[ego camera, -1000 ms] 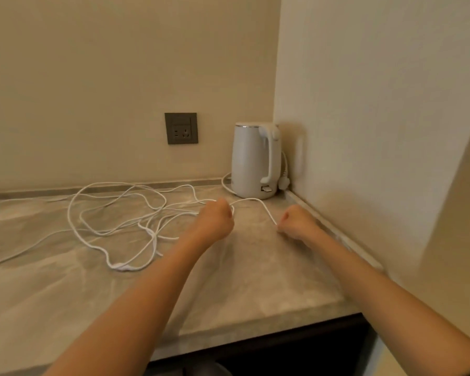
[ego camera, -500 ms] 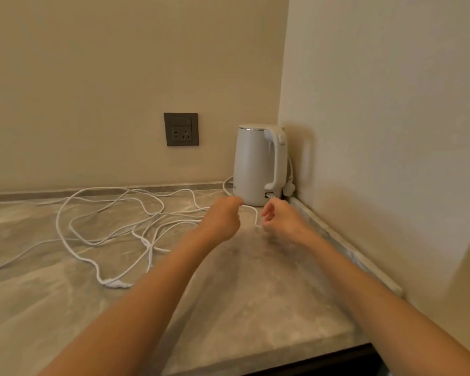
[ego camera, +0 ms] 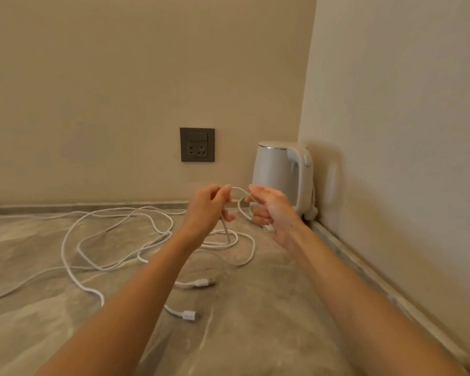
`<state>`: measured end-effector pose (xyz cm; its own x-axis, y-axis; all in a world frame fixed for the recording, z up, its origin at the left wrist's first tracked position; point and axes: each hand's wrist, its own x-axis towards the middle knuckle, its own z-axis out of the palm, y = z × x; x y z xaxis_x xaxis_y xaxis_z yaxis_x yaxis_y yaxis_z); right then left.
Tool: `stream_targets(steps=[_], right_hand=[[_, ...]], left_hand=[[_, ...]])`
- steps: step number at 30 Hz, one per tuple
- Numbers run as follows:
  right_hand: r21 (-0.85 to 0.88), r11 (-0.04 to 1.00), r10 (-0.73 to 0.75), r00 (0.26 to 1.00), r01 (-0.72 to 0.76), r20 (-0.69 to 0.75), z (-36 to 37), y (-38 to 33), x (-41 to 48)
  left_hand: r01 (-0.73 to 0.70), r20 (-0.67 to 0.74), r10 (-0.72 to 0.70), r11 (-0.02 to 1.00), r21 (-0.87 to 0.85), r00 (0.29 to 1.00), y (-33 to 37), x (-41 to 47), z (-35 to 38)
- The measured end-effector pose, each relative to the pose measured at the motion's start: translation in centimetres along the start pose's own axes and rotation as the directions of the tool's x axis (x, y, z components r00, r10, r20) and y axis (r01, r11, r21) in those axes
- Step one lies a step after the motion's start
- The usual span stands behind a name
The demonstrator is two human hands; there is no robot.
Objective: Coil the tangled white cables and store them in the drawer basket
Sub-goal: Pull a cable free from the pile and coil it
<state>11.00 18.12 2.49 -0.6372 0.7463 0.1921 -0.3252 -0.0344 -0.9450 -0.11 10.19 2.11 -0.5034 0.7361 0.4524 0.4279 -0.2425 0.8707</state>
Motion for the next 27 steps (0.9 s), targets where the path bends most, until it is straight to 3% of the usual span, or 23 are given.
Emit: stream_targets(steps=[4,8,11,17,19,23,25,27], right_hand=[[0.275,0.91,0.257,0.942,-0.311,0.214,2.1,1.0,1.6],[0.491,0.7,0.349,0.849,-0.518,0.397,2.9,1.0,3.1],[0.528,0.634,0.327,0.815,-0.565,0.479,3.4,0.3,4.3],[0.479,0.602,0.313,0.741,-0.639,0.595,5.5,-0.4,5.4],[0.468,0.621,0.32,0.748,-0.629,0.582,5.4,-0.5,5.7],[0.465,0.673,0.312,0.791,-0.575,0.526,5.1,0.1,6.7],[0.467,0.69,0.302,0.806,-0.553,0.508,5.0,0.3,6.9],[0.471,0.708,0.283,0.823,-0.526,0.493,4.7,0.0,7.0]], left_hand=[[0.038,-0.207,-0.063,0.992,-0.122,0.976,-0.2,1.6,-1.2],[-0.071,-0.309,0.1,0.992,0.103,0.946,-1.3,3.1,-2.8],[-0.12,-0.301,0.196,0.96,0.252,0.933,-1.8,3.9,-3.4],[-0.149,-0.253,0.236,0.936,0.319,0.938,-3.3,5.0,-3.3],[-0.157,-0.164,0.221,0.93,0.332,0.961,-3.8,5.1,-3.3],[-0.176,0.201,0.105,0.91,0.375,0.974,-4.9,5.5,-2.8],[-0.075,0.3,-0.026,0.944,0.321,0.954,-4.8,5.2,-2.0],[0.074,0.37,-0.131,0.984,0.162,0.92,-4.4,4.6,-1.7]])
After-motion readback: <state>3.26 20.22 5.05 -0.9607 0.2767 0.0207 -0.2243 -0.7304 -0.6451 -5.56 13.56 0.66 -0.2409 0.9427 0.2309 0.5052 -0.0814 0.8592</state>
